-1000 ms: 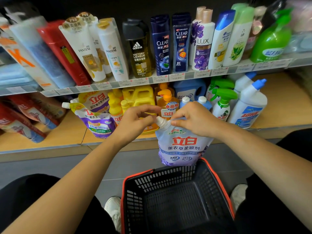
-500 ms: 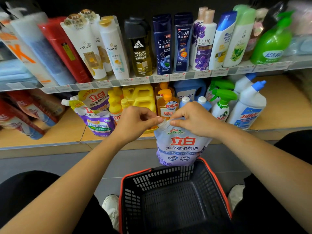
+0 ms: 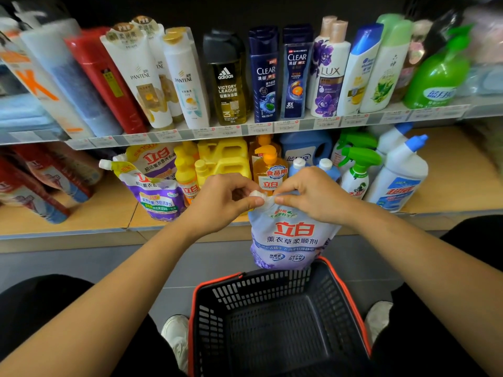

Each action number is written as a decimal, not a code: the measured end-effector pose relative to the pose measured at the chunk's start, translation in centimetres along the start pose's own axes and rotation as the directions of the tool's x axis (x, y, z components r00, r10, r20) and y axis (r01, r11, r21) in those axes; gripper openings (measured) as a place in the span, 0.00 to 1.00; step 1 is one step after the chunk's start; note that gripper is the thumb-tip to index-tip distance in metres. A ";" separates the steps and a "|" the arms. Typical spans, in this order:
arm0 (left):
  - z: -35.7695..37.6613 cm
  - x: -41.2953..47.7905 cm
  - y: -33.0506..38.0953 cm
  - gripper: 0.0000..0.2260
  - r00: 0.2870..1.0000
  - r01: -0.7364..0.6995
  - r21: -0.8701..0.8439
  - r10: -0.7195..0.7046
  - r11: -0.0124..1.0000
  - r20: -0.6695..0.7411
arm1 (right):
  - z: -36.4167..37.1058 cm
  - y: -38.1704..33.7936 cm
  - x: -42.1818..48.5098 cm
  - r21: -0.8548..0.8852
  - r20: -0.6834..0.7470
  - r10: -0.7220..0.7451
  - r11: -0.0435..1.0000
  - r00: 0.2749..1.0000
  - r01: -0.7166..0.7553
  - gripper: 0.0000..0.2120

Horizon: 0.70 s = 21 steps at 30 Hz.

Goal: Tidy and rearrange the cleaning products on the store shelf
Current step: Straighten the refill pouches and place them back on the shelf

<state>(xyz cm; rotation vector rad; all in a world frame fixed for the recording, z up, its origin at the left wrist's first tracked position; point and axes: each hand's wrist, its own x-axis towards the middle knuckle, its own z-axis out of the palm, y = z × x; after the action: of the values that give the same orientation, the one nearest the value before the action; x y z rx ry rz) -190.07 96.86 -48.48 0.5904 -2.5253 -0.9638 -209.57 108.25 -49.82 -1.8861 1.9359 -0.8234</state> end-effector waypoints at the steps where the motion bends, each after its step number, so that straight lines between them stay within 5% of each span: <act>1: -0.1 0.0 -0.1 0.08 0.999 -0.029 -0.016 0.030 0.999 0.017 | -0.1 0.1 0.0 0.004 0.000 0.004 1.000 1.000 -0.004 0.07; 7: 0.2 0.0 -0.8 0.22 0.998 0.037 -0.250 -0.049 0.968 -0.045 | -0.8 0.0 0.0 0.043 -0.065 0.048 0.998 0.997 -0.045 0.07; 12: 0.9 0.0 -4.9 0.28 0.925 0.379 -0.150 -0.377 0.913 0.042 | -2.4 -0.2 -0.4 0.206 -0.261 0.050 0.978 0.964 0.006 0.07; 18: 3.4 -0.9 -7.9 0.32 0.676 0.731 -0.386 -0.676 0.563 0.294 | -4.6 -0.3 -0.7 0.347 -0.484 0.075 0.931 0.872 0.113 0.11; 21: 3.9 -0.8 -8.3 0.20 0.702 0.695 -0.568 -0.588 0.441 0.402 | -5.4 -0.1 -0.7 0.371 -0.541 0.099 0.919 0.835 0.132 0.11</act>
<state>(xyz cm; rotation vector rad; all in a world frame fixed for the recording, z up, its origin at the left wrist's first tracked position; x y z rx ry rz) -189.18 93.69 -57.13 1.2987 -1.7356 -2.1625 -212.64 109.89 -45.69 -1.5202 1.8368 -1.7791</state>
